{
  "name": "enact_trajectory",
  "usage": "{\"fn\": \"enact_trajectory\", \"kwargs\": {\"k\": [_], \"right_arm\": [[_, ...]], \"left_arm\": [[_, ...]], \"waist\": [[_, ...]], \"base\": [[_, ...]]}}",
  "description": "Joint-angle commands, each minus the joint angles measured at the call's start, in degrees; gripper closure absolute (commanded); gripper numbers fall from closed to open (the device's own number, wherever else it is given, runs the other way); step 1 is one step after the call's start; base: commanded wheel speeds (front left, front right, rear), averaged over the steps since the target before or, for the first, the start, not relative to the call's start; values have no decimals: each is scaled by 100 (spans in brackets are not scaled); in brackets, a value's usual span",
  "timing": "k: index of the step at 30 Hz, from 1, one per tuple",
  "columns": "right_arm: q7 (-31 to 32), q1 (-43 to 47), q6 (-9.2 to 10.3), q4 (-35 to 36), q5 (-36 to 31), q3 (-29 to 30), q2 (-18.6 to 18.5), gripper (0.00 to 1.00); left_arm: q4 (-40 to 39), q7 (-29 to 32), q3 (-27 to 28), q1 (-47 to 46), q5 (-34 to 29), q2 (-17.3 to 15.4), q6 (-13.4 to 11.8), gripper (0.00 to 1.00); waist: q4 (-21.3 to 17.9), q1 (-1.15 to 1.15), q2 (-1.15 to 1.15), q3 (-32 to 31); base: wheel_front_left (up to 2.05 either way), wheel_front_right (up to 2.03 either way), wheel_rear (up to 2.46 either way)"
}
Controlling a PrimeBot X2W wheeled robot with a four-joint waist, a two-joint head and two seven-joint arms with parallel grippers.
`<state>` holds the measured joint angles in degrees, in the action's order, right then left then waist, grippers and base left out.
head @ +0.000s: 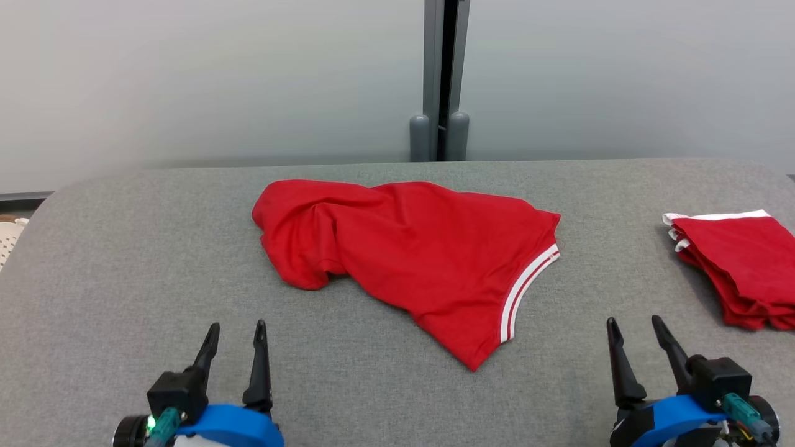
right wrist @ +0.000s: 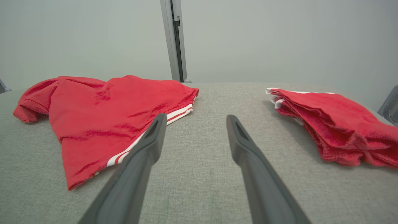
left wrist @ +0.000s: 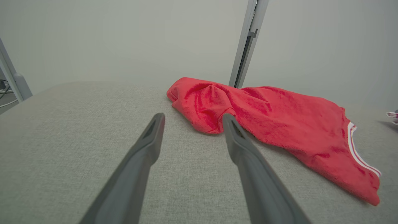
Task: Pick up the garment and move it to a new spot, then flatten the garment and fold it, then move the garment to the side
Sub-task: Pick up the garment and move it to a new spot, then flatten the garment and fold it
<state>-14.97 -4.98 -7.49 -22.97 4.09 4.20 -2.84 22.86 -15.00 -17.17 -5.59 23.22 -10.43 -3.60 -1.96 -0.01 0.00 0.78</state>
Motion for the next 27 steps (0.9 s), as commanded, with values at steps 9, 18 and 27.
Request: {"fn": "enact_trajectory", "kwargs": {"k": [9, 18, 27], "right_arm": [[-32, 201, 0, -34, 224, -283, -11, 0], [-32, 103, 0, -126, 171, -410, -10, 0], [-32, 88, 0, -175, 197, -447, -11, 0]], "left_arm": [[-231, -25, 385, 651, -251, 187, -5, 0], [-247, -26, 563, 725, -414, 295, 118, 0], [-174, -26, 651, 707, -520, 400, 225, 0]], "waist": [[-25, 1, 0, -96], [-22, 1, 0, -113], [-20, 1, 0, -123]], "base": [[0, 0, 0], [0, 0, 0], [0, 0, 0]]}}
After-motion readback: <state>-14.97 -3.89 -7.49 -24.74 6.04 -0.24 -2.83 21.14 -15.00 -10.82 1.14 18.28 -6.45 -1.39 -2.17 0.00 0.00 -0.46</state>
